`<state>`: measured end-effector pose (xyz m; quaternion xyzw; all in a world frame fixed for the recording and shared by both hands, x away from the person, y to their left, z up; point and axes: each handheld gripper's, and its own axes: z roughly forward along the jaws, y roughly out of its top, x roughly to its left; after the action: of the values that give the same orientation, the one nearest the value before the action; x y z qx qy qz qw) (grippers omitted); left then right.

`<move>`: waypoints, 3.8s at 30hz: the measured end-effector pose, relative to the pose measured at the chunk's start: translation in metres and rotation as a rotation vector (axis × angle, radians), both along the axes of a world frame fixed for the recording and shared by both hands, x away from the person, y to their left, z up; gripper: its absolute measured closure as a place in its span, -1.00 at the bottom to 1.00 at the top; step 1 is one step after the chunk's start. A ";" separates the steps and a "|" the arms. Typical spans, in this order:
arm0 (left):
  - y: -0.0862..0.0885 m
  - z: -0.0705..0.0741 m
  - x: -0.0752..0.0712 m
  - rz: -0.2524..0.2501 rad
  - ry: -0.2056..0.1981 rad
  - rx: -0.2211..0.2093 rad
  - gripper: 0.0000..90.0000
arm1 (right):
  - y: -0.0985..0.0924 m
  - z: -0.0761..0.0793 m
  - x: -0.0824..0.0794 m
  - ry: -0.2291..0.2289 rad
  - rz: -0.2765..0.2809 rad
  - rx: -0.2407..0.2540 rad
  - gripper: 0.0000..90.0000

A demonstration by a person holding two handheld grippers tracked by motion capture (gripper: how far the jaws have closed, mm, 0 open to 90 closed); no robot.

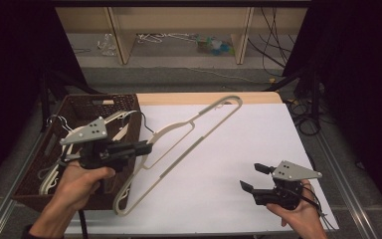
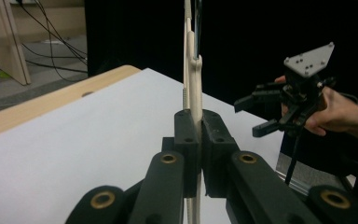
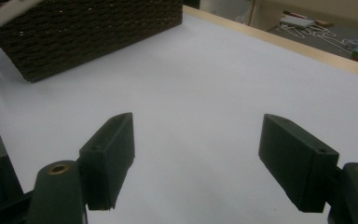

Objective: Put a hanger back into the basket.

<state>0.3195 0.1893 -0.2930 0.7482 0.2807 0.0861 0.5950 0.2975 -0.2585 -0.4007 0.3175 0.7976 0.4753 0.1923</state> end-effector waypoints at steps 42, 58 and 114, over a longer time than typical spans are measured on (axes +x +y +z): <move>0.181 -0.014 0.065 0.402 -0.067 0.229 0.91 | -0.005 -0.012 -0.006 0.032 0.015 -0.012 -0.40; 0.198 -0.047 0.070 0.393 -0.026 0.262 0.91 | -0.004 -0.013 -0.006 0.039 0.026 -0.016 -0.40; 0.198 -0.100 0.072 0.690 0.183 0.334 0.20 | -0.002 -0.016 -0.005 0.053 0.041 -0.029 -0.42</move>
<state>0.3916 0.3874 -0.3930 0.7010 0.5497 0.2584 0.3738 0.2921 -0.2603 -0.4172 0.3109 0.8155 0.4590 0.1661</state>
